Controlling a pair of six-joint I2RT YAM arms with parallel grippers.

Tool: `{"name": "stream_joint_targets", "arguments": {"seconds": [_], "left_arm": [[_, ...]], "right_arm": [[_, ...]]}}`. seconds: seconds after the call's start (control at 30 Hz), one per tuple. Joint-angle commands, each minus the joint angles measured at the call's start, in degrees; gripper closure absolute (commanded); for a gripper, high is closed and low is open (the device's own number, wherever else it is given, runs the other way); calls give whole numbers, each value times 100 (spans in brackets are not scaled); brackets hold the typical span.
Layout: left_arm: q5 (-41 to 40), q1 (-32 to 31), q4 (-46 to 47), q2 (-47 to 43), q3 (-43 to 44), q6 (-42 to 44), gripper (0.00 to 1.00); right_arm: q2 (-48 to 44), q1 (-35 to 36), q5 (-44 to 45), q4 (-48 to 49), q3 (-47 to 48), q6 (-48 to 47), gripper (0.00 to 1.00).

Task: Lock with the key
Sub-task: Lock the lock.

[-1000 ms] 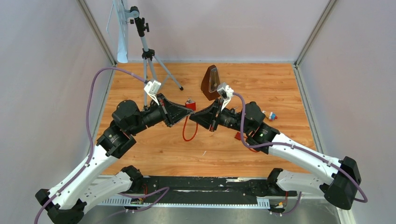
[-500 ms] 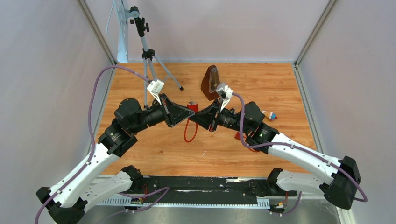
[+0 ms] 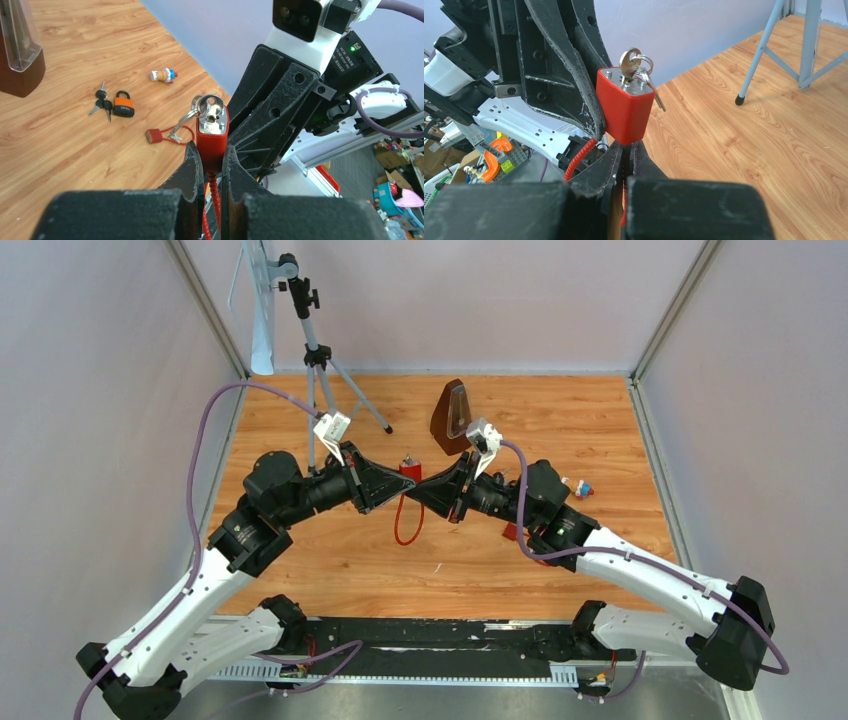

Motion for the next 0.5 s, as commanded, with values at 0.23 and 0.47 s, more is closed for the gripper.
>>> {"name": "stream_joint_targets", "arguments": {"seconds": [0.23, 0.47], "left_arm": [[450, 19, -316, 270, 184, 277, 100], [421, 18, 100, 372, -138, 38, 100]], "right_arm": [[-111, 62, 187, 1132, 119, 399, 100], [85, 116, 1203, 1657, -26, 970, 100]]}}
